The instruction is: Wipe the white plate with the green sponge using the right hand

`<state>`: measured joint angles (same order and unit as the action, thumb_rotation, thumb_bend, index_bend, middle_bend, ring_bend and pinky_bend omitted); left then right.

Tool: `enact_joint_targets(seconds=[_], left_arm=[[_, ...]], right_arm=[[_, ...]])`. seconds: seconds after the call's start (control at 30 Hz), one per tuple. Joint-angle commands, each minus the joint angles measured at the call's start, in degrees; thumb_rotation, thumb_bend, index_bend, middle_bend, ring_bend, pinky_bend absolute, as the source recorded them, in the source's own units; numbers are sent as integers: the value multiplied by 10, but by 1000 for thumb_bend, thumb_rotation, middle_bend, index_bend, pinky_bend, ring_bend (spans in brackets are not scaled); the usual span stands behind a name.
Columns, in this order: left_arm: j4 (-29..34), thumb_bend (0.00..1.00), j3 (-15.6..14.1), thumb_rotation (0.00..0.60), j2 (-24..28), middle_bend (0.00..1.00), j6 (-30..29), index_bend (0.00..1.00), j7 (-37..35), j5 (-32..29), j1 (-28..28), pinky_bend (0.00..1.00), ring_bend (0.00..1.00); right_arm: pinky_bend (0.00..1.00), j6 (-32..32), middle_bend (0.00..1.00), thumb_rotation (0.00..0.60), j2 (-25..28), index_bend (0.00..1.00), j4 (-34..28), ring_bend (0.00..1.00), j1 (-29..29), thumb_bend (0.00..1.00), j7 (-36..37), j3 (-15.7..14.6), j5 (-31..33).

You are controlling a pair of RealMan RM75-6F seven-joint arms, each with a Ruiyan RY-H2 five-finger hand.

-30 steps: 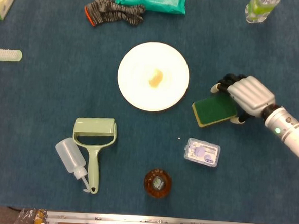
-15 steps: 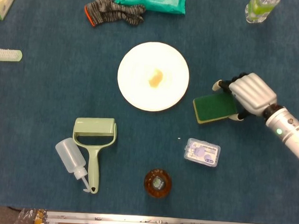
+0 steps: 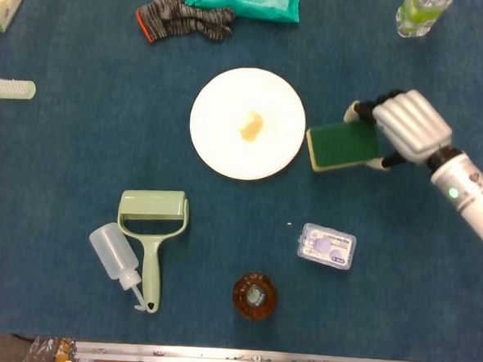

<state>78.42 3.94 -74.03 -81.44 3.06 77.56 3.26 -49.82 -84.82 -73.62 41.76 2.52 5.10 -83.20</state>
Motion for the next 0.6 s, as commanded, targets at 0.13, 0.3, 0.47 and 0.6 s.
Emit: enact_joint_targets(seconds=[0.13,0.3,0.47,0.6], left_arm=[[2,358,0,600,3,336,-1,420,-1,0,-1,455,298],[0,358,0,600,4,335,0,420,-5,-2,-2,455,298],[-3,358,0,600,4,335,-1,420,-11,-1,-4,455,298],[-9,358,-1,600,2,336,1,421,-17,-3,-5,455,298]], right_arm=[[383,49,516,600,-22,394,38,450,41,111,-10,27,27],[383,80,516,600,-47,394,76,450,72,111,-15,38,38],[383,105,516,600,-75,394,115,451,100,111,-13,47,44],[383,114,516,600,-92,394,142,452,118,111,-5,52,44]])
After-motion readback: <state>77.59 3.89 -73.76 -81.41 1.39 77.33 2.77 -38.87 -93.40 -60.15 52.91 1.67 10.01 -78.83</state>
